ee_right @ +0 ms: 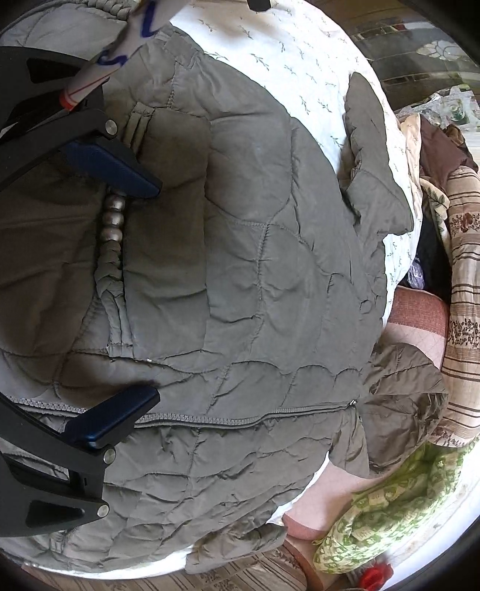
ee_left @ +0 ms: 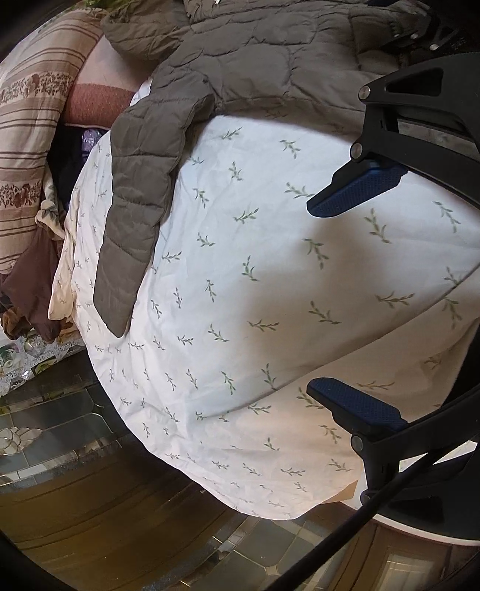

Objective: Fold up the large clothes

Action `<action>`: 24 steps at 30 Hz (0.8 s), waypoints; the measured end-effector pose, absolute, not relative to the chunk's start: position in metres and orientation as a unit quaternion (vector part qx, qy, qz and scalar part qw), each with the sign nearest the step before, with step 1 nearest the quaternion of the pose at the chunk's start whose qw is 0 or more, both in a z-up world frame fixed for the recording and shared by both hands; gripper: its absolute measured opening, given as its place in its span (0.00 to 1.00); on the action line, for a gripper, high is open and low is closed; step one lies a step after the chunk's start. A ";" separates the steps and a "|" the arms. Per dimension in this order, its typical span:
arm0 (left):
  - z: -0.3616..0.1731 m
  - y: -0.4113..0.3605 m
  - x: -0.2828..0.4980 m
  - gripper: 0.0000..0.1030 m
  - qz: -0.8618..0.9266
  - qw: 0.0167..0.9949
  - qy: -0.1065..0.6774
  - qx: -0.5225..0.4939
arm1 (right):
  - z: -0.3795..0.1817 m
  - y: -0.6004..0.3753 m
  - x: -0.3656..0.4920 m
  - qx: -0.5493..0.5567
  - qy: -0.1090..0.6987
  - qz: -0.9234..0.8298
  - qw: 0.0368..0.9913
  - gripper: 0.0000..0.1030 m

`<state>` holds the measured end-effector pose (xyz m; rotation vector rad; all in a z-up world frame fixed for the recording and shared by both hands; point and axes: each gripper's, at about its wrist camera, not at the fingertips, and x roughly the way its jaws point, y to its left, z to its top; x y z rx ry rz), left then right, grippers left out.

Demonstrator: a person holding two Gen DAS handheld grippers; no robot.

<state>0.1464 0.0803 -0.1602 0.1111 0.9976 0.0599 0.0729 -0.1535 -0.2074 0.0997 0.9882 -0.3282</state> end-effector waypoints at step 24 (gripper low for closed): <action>-0.165 0.061 0.193 0.86 0.029 0.885 0.461 0.058 | -0.165 -0.206 0.038 0.098 0.418 -0.211 0.878 1.00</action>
